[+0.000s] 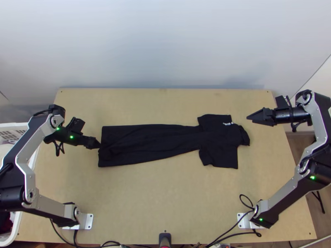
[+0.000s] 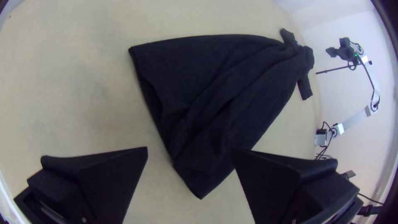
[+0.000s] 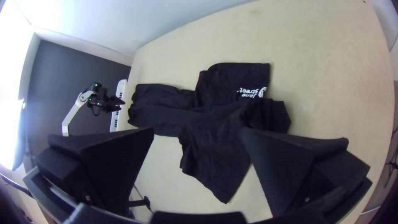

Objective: Fold the t-shirt

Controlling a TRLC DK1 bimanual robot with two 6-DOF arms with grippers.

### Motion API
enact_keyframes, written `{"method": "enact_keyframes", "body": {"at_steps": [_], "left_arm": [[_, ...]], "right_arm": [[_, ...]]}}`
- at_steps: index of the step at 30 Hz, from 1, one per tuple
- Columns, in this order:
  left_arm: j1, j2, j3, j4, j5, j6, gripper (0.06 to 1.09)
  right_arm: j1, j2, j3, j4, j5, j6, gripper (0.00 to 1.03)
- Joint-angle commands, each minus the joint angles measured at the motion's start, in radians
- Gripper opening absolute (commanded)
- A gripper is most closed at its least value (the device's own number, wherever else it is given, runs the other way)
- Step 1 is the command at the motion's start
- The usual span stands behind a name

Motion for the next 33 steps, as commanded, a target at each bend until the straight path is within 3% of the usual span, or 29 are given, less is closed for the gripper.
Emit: {"method": "enact_keyframes", "body": {"at_steps": [1, 8, 27, 33], "left_arm": [[0.012, 0.049, 0.002, 0.01, 0.042, -0.075, 1.04], [0.001, 0.115, 0.017, 0.015, 0.14, -0.082, 1.04], [-0.013, 0.233, -0.018, 0.148, 0.123, -0.083, 1.03], [-0.019, 0.266, 0.0, 0.148, 0.172, -0.092, 1.01]], "right_arm": [[-0.006, -0.082, -0.06, -0.027, 0.001, -0.029, 0.99], [-0.021, -0.116, -0.072, -0.039, 0.001, -0.036, 0.99], [-0.019, -0.211, -0.15, -0.039, 0.0, -0.041, 0.99], [-0.019, -0.238, -0.182, -0.039, 0.0, -0.038, 0.99]]}}
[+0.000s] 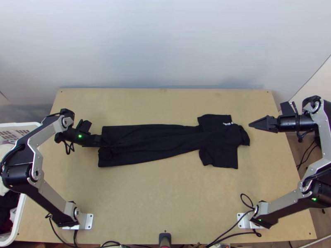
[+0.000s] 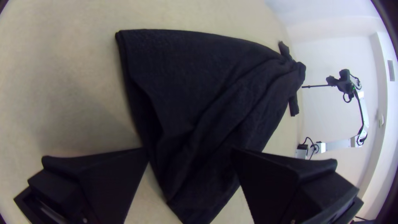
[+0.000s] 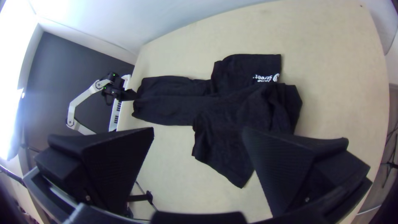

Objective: Fold the t-shirt

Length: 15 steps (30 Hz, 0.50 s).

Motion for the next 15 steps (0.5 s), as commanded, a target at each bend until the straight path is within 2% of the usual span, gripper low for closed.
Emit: {"method": "enact_keyframes", "body": {"at_steps": [1, 4, 7, 11, 12, 14, 15], "left_arm": [[-0.01, 0.044, 0.015, 0.013, 0.041, -0.013, 0.99], [-0.019, 0.054, 0.023, 0.006, 0.102, -0.024, 0.81], [-0.028, 0.056, 0.021, 0.004, 0.139, -0.024, 0.69], [-0.045, 0.062, 0.023, 0.006, 0.16, -0.013, 0.67], [-0.049, 0.059, 0.026, 0.006, 0.162, -0.012, 0.62], [-0.051, 0.061, 0.03, 0.009, 0.164, -0.024, 0.41], [-0.051, 0.064, 0.032, 0.01, 0.167, -0.032, 0.36]], "right_arm": [[-0.002, -0.033, -0.038, 0.001, 0.0, 0.003, 0.99], [0.0, -0.047, -0.047, 0.001, 0.0, 0.007, 0.99], [-0.002, -0.061, -0.049, 0.001, 0.0, 0.009, 0.99], [-0.002, -0.075, -0.052, 0.001, 0.002, 0.01, 0.99], [-0.002, -0.076, -0.052, 0.001, 0.0, 0.01, 0.99], [-0.002, -0.084, -0.057, 0.001, 0.002, 0.01, 0.99], [-0.002, -0.087, -0.06, 0.001, 0.002, 0.01, 0.98]]}}
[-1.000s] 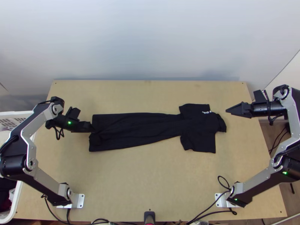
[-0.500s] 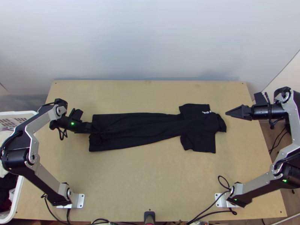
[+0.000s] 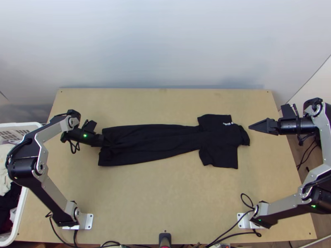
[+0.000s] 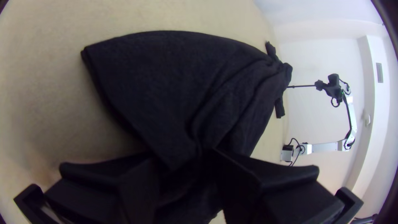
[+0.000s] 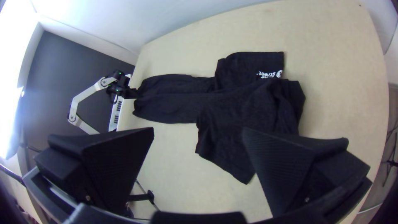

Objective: Fold the t-shirt

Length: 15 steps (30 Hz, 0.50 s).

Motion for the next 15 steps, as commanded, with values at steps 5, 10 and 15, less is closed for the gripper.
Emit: {"method": "enact_keyframes", "body": {"at_steps": [5, 10, 15], "left_arm": [[-0.011, 0.009, -0.012, 0.019, 0.048, 0.008, 0.1], [0.018, -0.014, -0.009, -0.01, 0.046, 0.01, 0.1], [0.058, -0.101, 0.014, -0.136, 0.046, 0.087, 0.09]], "right_arm": [[0.0, -0.038, -0.035, 0.001, 0.002, 0.006, 0.98], [0.003, -0.057, -0.041, 0.001, 0.002, 0.02, 0.98], [-0.012, -0.068, -0.043, 0.001, 0.002, 0.021, 0.98]]}}
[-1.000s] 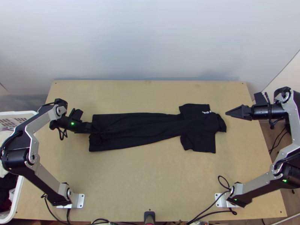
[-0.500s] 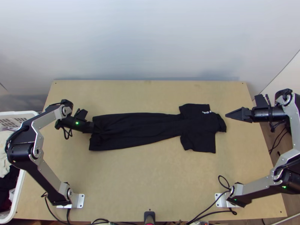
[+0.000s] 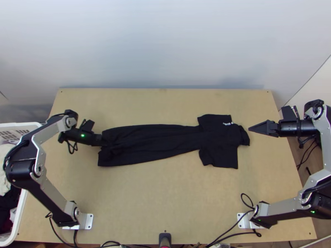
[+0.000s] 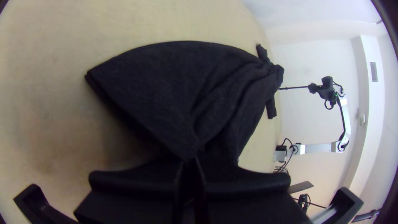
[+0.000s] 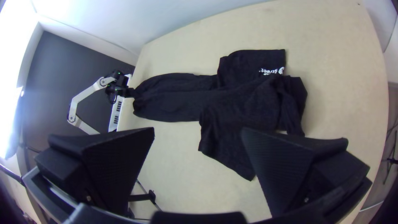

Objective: Fold the t-shirt

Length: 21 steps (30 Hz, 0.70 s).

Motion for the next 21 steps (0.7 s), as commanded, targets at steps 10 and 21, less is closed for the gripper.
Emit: {"method": "enact_keyframes", "body": {"at_steps": [10, 21], "left_arm": [[0.207, -0.06, 0.094, -0.301, 0.0, 0.217, 0.09], [0.214, -0.032, 0.105, -0.373, -0.013, 0.266, 0.09]], "right_arm": [[0.006, -0.023, -0.022, 0.001, 0.0, 0.009, 0.98], [0.048, -0.02, -0.067, 0.021, 0.0, 0.012, 0.98]]}}
